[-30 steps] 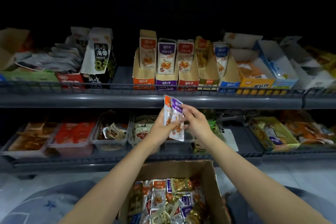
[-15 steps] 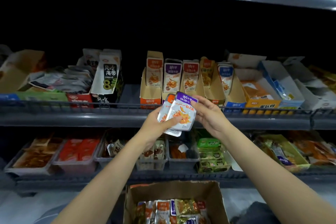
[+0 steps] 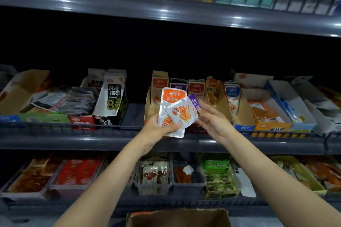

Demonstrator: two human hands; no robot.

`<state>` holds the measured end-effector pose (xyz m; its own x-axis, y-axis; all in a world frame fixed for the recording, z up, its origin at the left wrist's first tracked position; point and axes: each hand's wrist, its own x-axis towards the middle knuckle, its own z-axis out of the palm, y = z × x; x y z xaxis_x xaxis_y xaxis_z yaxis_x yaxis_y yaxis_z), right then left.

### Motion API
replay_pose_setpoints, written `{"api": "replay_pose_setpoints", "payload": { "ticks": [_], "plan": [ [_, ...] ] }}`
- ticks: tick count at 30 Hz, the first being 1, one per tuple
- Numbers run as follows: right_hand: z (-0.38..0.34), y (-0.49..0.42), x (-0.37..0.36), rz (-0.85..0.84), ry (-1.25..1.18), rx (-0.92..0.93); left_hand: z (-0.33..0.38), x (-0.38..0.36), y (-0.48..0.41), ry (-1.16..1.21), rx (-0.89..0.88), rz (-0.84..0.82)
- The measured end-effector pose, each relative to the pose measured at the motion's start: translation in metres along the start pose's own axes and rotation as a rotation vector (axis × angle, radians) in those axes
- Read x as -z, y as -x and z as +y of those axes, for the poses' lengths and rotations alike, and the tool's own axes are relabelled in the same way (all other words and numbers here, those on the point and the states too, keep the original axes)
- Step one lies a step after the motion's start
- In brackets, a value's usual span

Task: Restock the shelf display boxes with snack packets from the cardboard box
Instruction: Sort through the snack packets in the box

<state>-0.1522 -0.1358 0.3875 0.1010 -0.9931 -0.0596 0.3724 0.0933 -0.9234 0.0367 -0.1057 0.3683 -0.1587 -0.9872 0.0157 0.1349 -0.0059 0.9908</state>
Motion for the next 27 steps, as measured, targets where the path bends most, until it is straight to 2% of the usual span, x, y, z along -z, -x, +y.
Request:
{"api": "replay_pose_setpoints", "payload": {
  "ticks": [4, 9, 15, 19, 24, 27],
  "plan": [
    [-0.006, -0.011, 0.001, -0.022, -0.016, -0.022, 0.011, 0.007, -0.013, -0.124, -0.044, -0.004],
    [-0.019, -0.026, -0.001, -0.046, 0.149, 0.073, 0.016, 0.014, -0.031, -0.216, -0.058, 0.069],
    [-0.054, -0.062, 0.002, 0.006, 0.375, 0.283, 0.029, 0.034, -0.048, -0.258, -0.114, 0.288],
    [-0.068, -0.089, -0.008, -0.019, 0.730, 0.424, 0.038, 0.046, -0.058, -0.287, -0.147, 0.347],
    [-0.050, -0.116, -0.021, -0.040, 1.155, 0.305, 0.034, 0.053, -0.067, -0.285, -0.144, 0.347],
    [-0.034, -0.130, -0.021, -0.035, 1.390, 0.323, 0.029, 0.054, -0.069, -0.278, -0.127, 0.333]
  ]
}}
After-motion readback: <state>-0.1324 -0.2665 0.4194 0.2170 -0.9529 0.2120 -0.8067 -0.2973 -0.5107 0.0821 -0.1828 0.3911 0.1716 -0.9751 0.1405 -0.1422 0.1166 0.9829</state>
